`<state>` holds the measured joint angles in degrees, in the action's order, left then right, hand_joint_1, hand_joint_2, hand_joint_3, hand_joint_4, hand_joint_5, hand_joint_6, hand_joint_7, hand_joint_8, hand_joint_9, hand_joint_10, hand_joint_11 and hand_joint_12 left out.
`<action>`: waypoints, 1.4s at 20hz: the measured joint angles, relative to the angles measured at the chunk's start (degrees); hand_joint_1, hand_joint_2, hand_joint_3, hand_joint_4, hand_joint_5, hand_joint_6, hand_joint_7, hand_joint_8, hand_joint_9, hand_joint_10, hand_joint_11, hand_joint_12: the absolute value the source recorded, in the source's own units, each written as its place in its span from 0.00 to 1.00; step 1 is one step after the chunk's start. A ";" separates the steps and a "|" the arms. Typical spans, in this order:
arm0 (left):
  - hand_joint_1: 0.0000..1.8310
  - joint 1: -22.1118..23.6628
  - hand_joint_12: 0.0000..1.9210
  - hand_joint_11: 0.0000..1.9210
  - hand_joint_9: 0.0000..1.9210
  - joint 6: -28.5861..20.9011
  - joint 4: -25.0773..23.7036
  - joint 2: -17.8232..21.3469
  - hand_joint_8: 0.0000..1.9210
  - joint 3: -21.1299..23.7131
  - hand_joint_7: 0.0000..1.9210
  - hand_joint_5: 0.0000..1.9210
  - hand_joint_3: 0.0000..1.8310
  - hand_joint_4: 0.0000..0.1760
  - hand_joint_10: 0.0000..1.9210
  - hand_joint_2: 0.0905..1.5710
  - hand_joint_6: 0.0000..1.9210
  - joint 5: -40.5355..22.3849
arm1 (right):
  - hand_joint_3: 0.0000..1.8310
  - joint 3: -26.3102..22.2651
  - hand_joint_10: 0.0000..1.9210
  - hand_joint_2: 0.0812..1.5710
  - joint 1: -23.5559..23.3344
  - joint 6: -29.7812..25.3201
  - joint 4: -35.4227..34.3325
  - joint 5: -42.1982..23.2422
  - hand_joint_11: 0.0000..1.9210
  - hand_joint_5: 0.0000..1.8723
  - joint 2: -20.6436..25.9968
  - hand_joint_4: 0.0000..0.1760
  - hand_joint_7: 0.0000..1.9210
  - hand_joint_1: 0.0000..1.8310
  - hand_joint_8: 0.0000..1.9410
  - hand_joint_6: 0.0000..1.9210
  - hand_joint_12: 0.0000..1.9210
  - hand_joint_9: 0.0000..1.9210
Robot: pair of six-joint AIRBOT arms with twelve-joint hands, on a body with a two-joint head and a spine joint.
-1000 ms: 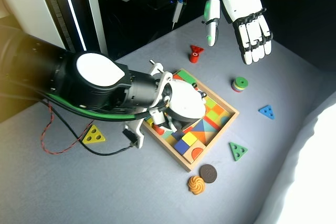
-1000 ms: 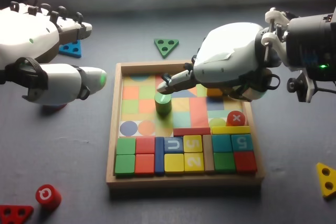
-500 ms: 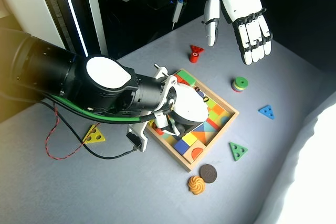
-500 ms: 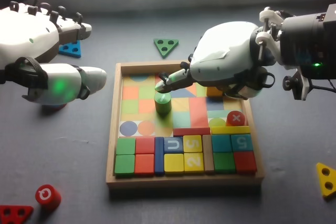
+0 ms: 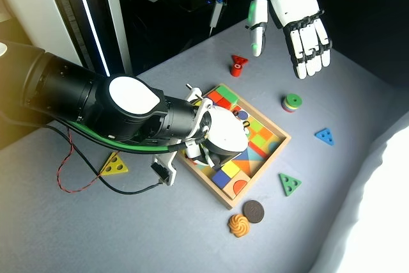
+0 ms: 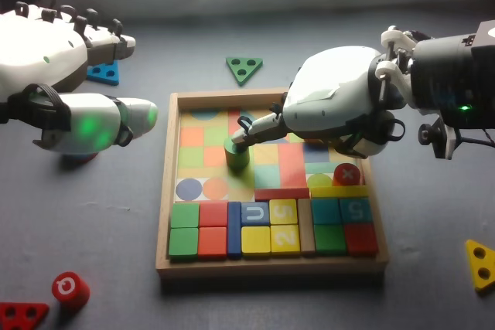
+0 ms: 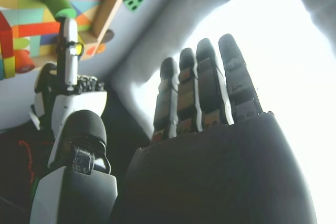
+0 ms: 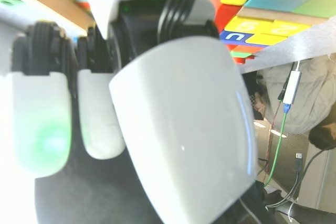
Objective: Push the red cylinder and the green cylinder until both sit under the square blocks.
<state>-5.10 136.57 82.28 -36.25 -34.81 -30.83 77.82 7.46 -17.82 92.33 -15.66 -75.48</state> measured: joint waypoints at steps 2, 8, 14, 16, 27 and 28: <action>0.00 0.00 0.14 0.00 0.09 0.00 0.04 0.00 0.00 0.00 0.11 0.10 0.00 0.00 0.00 0.83 0.00 -0.07 | 0.35 0.00 1.00 0.58 0.07 -0.02 -0.07 0.04 1.00 0.13 0.00 0.00 0.92 0.93 1.00 0.00 1.00 1.00; 0.00 0.00 0.14 0.00 0.09 0.00 0.09 0.00 0.00 0.00 0.10 0.09 0.00 0.00 0.00 0.83 0.00 -0.09 | 0.34 -0.76 1.00 0.59 0.46 -0.07 1.31 -1.51 1.00 0.14 2.23 0.00 0.93 0.95 1.00 0.00 1.00 1.00; 0.00 0.50 0.14 0.00 0.09 0.33 0.66 0.00 0.00 0.31 0.10 0.09 0.00 0.00 0.00 0.83 0.00 -0.09 | 0.34 -4.63 1.00 0.57 1.05 -0.07 4.35 -3.32 1.00 0.15 7.89 0.00 0.92 0.95 1.00 0.01 1.00 1.00; 0.00 0.63 0.14 0.01 0.09 0.37 0.26 0.00 0.00 0.31 0.10 0.09 0.00 0.00 0.00 0.83 0.00 -0.17 | 0.33 -5.57 1.00 0.59 1.31 -0.09 4.46 -3.93 1.00 0.14 9.33 0.00 0.92 0.93 1.00 0.00 1.00 1.00; 0.00 3.21 0.17 0.00 0.11 6.12 4.57 0.00 0.00 0.46 0.12 0.11 0.00 0.00 0.00 0.83 0.00 -0.57 | 0.33 -9.33 1.00 0.58 2.16 -2.97 8.24 -6.80 1.00 0.13 16.39 0.00 0.92 0.95 1.00 0.00 1.00 0.99; 0.00 3.39 0.17 0.00 0.11 6.36 4.90 0.00 0.00 0.46 0.12 0.11 0.00 0.00 0.00 0.83 0.00 -0.68 | 0.33 -9.88 1.00 0.58 2.58 -2.97 8.26 -6.82 1.00 0.13 16.74 0.00 0.92 0.95 1.00 0.00 1.00 0.99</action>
<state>-1.72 142.93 87.18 -36.25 -34.35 -31.51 67.94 10.04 -20.80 100.60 -22.48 -58.74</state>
